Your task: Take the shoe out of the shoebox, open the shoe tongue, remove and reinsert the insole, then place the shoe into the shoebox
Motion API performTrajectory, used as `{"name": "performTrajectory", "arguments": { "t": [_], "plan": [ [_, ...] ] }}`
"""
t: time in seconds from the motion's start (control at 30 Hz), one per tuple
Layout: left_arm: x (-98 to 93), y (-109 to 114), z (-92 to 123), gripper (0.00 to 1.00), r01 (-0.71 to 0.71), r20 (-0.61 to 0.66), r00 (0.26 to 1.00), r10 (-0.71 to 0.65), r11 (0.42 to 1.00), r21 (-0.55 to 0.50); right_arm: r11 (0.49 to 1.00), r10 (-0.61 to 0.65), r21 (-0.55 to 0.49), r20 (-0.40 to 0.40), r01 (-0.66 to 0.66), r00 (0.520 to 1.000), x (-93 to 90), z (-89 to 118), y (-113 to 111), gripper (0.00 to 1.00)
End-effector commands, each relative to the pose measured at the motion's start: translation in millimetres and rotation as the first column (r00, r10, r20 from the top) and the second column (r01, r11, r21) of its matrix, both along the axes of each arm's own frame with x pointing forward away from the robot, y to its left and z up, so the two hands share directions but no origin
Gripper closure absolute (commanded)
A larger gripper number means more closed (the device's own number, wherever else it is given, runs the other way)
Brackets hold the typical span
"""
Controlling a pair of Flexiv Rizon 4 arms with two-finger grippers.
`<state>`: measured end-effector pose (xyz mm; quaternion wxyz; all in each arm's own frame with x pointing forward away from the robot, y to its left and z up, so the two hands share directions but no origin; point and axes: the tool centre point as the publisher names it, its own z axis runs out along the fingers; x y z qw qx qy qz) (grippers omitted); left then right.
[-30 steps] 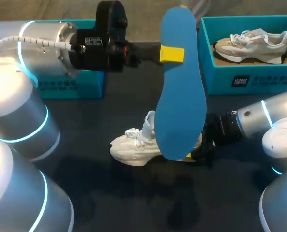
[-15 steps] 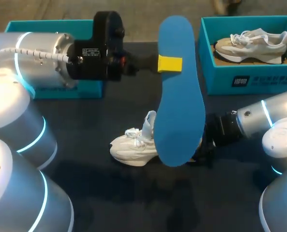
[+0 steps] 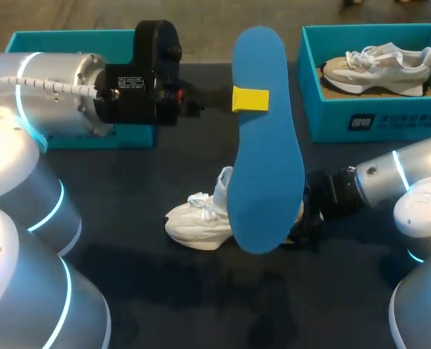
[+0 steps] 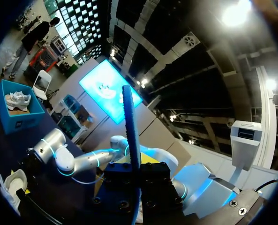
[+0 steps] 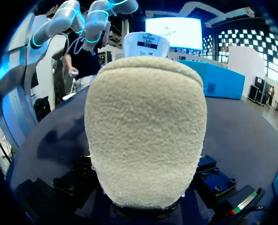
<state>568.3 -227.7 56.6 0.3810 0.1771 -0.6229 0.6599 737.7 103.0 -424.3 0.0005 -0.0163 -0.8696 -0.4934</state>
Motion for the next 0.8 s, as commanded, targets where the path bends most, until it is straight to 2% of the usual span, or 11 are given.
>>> {"name": "performTrajectory", "arguments": {
  "t": [0.03,0.4,0.43,0.47,0.5,0.53,0.8],
  "plan": [
    [-2.1,0.4,-1.8,1.00,-0.003,-0.001,1.000,0.003,1.000,-0.001,1.000,-0.001,-0.004,0.000,0.001,1.000,-1.1,0.1,0.4,1.00],
    [-2.1,0.4,-1.8,1.00,-0.003,-0.001,1.000,0.003,1.000,-0.001,1.000,-0.001,-0.004,0.000,0.001,1.000,-1.1,0.1,0.4,1.00],
    [-2.1,0.4,-1.8,1.00,-0.003,-0.001,1.000,0.003,1.000,-0.001,1.000,-0.001,-0.004,0.000,0.001,1.000,-1.1,0.1,0.4,0.91],
    [-2.1,0.4,-1.8,1.00,-0.003,-0.001,1.000,0.003,1.000,-0.001,1.000,-0.001,-0.004,0.000,0.001,1.000,-1.1,0.1,0.4,0.64],
    [-2.1,0.4,-1.8,1.00,-0.003,-0.001,1.000,0.003,1.000,-0.001,1.000,-0.001,-0.004,0.000,0.001,1.000,-1.1,0.1,0.4,0.03],
    [-2.1,0.4,-1.8,1.00,-0.003,-0.001,1.000,0.003,1.000,-0.001,1.000,-0.001,-0.004,0.000,0.001,1.000,-1.1,0.1,0.4,0.00],
    [-2.1,0.4,-1.8,1.00,-0.003,-0.001,1.000,0.003,1.000,-0.001,1.000,-0.001,-0.004,0.000,0.001,1.000,-1.1,0.1,0.4,0.00]
  ]
}}
